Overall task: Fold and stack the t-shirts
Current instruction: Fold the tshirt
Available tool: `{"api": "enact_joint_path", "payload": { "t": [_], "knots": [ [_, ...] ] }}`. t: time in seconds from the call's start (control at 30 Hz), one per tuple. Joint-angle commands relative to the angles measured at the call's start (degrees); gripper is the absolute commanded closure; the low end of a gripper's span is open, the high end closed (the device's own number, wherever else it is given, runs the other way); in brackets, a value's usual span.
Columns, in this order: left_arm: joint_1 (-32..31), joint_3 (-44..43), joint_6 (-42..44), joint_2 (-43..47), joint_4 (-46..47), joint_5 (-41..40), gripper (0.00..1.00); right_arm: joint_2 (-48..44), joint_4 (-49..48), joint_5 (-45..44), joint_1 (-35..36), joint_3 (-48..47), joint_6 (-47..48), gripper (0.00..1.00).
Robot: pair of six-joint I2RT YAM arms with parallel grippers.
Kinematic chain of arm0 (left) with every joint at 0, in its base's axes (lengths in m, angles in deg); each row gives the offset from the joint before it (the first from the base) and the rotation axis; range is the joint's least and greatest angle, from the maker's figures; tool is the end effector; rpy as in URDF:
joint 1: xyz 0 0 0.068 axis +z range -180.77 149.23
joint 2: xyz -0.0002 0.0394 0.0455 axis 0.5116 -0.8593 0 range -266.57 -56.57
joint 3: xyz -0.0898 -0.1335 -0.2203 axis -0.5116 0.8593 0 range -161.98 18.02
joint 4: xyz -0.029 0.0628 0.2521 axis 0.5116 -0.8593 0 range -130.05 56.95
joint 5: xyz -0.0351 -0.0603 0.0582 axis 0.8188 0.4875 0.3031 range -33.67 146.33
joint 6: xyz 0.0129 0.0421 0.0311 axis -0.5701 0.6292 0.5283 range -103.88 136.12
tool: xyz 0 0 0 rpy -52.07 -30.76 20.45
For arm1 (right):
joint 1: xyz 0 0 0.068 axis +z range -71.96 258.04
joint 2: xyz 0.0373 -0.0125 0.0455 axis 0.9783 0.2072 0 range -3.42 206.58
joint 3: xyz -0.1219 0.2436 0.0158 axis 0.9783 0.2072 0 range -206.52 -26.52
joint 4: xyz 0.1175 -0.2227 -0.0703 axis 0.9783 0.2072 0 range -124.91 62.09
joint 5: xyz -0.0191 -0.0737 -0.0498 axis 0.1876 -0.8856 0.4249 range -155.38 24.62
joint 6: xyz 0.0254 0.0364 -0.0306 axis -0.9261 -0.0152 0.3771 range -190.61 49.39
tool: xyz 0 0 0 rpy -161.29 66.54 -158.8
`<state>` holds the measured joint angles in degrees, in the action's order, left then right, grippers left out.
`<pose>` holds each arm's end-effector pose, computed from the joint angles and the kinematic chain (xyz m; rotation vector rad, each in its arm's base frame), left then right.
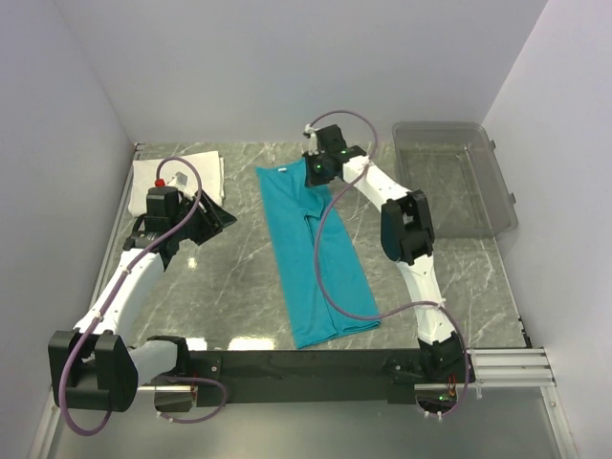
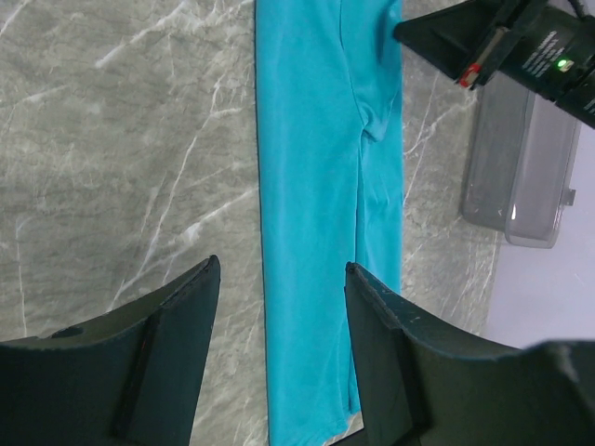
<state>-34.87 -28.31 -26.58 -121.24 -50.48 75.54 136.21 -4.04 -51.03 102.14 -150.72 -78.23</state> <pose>0.2442 -0.0292 0.2692 -0.5646 2.2069 -0.8139 0.4969 0.2319 0.1987 -0.4671 2.3738 0.5573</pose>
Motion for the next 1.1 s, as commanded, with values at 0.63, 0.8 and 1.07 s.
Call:
{"api": "enact_joint_path", "payload": {
  "t": [0.63, 0.8, 1.07],
  "knots": [
    [-0.56, -1.58, 7.62, 3.92, 0.90, 4.68, 0.38, -21.04, 9.29, 33.29, -1.76, 11.21, 30.40, 0.57],
    [-9.15, 0.70, 19.64, 6.83, 4.68, 10.94, 0.29, -37.29, 31.52, 40.33, -6.86, 30.03, 71.43, 0.48],
    [-39.90, 3.34, 26.88, 7.97, 0.56, -3.43, 0.24, -53.20, 48.58, 27.67, -14.08, 56.32, 111.15, 0.44]
  ]
}}
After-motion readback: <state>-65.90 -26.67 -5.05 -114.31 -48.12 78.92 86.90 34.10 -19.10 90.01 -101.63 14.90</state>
